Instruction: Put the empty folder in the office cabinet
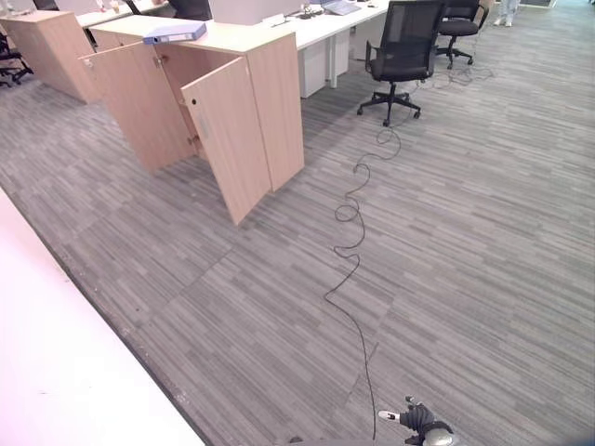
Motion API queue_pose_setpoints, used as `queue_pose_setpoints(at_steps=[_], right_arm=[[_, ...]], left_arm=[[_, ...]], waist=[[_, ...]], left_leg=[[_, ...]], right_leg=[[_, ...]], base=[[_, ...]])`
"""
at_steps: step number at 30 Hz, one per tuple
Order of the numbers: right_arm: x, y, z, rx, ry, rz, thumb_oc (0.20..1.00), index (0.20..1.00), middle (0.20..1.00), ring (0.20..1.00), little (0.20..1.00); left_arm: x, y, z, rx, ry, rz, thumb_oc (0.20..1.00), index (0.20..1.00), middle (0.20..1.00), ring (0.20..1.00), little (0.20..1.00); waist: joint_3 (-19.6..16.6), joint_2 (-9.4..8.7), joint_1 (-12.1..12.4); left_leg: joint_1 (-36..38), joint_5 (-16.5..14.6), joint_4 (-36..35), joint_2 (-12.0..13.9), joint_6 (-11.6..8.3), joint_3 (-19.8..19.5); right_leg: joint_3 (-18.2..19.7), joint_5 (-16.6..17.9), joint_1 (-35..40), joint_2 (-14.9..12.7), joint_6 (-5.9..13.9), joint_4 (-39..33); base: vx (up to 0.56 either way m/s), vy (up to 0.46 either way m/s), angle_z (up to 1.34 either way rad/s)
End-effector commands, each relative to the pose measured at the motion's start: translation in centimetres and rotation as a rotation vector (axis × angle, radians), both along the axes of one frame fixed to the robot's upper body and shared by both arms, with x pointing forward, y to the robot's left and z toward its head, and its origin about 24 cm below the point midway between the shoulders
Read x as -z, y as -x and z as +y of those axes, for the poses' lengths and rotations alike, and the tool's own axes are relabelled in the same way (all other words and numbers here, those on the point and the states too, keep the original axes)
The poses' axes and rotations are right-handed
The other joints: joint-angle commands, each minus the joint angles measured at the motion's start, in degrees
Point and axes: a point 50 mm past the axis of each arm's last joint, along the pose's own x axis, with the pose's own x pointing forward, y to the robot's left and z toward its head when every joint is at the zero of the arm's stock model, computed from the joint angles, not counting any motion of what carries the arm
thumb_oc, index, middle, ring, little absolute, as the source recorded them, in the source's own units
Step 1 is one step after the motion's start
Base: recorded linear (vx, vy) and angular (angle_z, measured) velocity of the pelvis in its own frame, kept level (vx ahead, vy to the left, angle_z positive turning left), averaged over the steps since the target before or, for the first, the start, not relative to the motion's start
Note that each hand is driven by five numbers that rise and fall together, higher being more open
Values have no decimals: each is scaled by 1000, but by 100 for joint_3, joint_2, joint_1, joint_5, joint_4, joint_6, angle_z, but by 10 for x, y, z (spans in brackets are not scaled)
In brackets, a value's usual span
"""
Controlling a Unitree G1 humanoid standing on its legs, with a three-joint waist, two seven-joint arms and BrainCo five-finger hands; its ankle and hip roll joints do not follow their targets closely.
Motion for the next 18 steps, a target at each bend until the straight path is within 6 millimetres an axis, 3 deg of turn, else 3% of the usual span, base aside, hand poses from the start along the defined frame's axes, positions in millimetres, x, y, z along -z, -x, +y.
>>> queue_pose_setpoints(at_steps=[1,18], right_arm=[[1,-5,9,-6,-35,-3,1000,1000,1000,1000,1000],[3,-2,12,7,-59,9,1000,1000,1000,1000,1000]], left_arm=[[-2,-20,-1,28,-10,-49,1000,1000,1000,1000,1000],[-2,-20,-1,3,13,-53,1000,1000,1000,1000,1000]], waist=[[56,-210,127],[34,-229,158]], left_leg=[[253,-207,-342,32,-243,348],[298,-226,-342,21,-248,317]], right_leg=[[-195,511,432,-150,646,-869],[-201,494,486,-138,643,-869]], base=[[0,0,0],[0,0,0]])
